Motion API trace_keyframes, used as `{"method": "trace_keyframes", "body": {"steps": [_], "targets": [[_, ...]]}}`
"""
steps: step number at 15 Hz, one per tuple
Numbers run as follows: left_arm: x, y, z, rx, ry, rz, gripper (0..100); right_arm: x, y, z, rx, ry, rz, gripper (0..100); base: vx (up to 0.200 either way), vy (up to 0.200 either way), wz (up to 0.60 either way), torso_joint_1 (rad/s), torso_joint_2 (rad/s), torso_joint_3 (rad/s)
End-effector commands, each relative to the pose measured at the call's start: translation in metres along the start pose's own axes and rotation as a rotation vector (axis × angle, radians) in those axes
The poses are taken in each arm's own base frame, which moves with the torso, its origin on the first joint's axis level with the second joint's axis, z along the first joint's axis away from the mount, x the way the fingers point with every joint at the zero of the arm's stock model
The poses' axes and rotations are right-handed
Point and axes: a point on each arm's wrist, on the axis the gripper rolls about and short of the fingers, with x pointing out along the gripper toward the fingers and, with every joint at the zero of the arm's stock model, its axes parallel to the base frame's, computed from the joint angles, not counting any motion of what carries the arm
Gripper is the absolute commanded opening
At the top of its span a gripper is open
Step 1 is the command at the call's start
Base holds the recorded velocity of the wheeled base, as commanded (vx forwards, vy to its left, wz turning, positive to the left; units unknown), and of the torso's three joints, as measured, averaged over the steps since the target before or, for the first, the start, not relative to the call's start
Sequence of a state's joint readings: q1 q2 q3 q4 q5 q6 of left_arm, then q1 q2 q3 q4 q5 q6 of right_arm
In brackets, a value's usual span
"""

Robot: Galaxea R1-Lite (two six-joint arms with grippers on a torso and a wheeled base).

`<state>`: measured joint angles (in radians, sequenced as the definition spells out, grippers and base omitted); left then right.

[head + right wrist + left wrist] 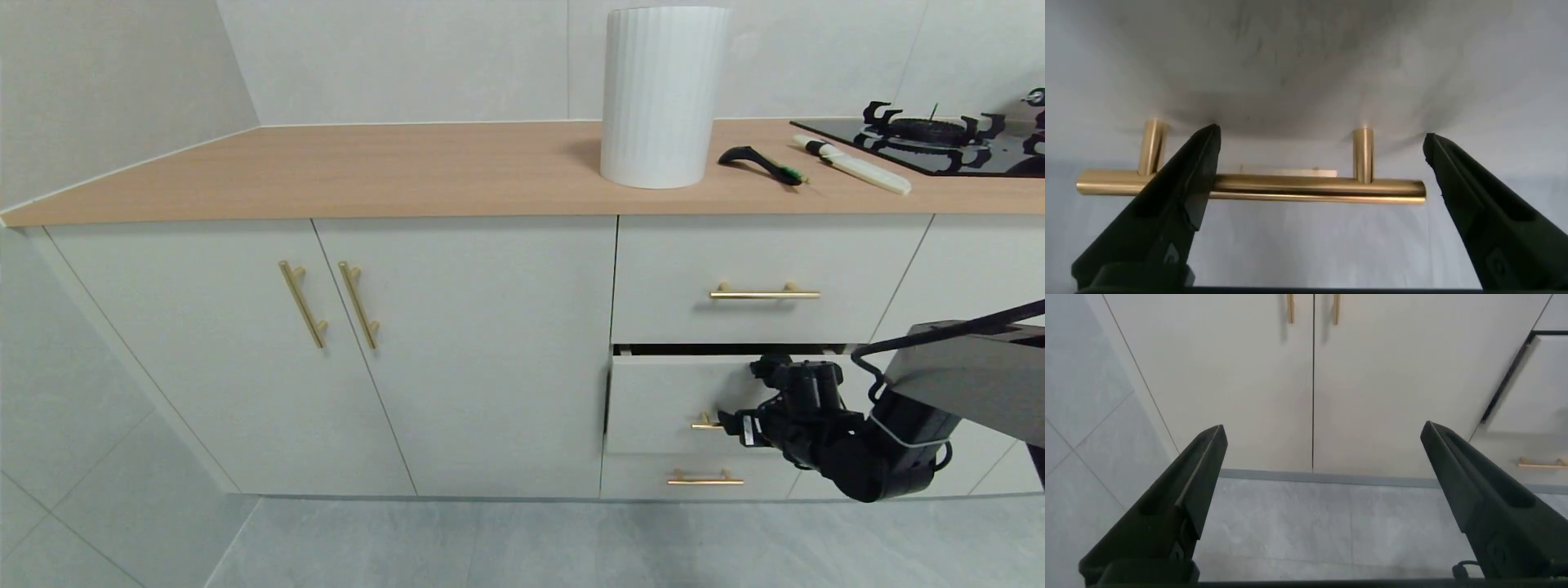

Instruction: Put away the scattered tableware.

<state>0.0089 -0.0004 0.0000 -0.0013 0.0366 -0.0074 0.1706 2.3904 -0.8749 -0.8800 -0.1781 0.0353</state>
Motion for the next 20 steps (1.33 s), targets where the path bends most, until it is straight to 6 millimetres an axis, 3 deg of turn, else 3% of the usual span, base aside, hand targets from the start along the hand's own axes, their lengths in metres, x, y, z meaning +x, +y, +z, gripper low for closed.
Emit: {"method": "trace_keyframes", "body": {"steps": [1,5,7,10,13,17,20], "targets": [[0.000,0.000,0.000,0.000,0.000,0.000,100,-0.041,-0.004,0.021,-0.011,0.038,0.064,100,0.000,0.000,0.00,0.000,0.00,0.000],[0.000,0.000,0.000,0.000,0.000,0.000,100,-0.107,-0.007,0.056,-0.026,0.057,0.101,100,0.000,0.000,0.00,0.000,0.00,0.000],[0.000,0.000,0.000,0.000,0.000,0.000,100,-0.159,-0.008,0.076,-0.039,0.041,0.126,100,0.000,0.000,0.00,0.000,0.00,0.000],[0.000,0.000,0.000,0.000,0.000,0.002,100,-0.198,-0.008,0.092,-0.041,-0.044,0.148,100,0.000,0.000,0.00,0.000,0.00,0.000],[0.000,0.000,0.000,0.000,0.000,0.000,100,-0.197,-0.007,0.096,-0.030,-0.086,0.150,100,0.000,0.000,0.00,0.000,0.00,0.000],[0.000,0.000,0.000,0.000,0.000,0.000,100,-0.137,0.005,0.088,0.016,-0.147,0.058,100,0.000,0.000,0.00,0.000,0.00,0.000],[0.000,0.000,0.000,0.000,0.000,0.000,100,-0.108,0.011,0.080,0.046,-0.208,0.029,100,0.000,0.000,0.00,0.000,0.00,0.000]]}}
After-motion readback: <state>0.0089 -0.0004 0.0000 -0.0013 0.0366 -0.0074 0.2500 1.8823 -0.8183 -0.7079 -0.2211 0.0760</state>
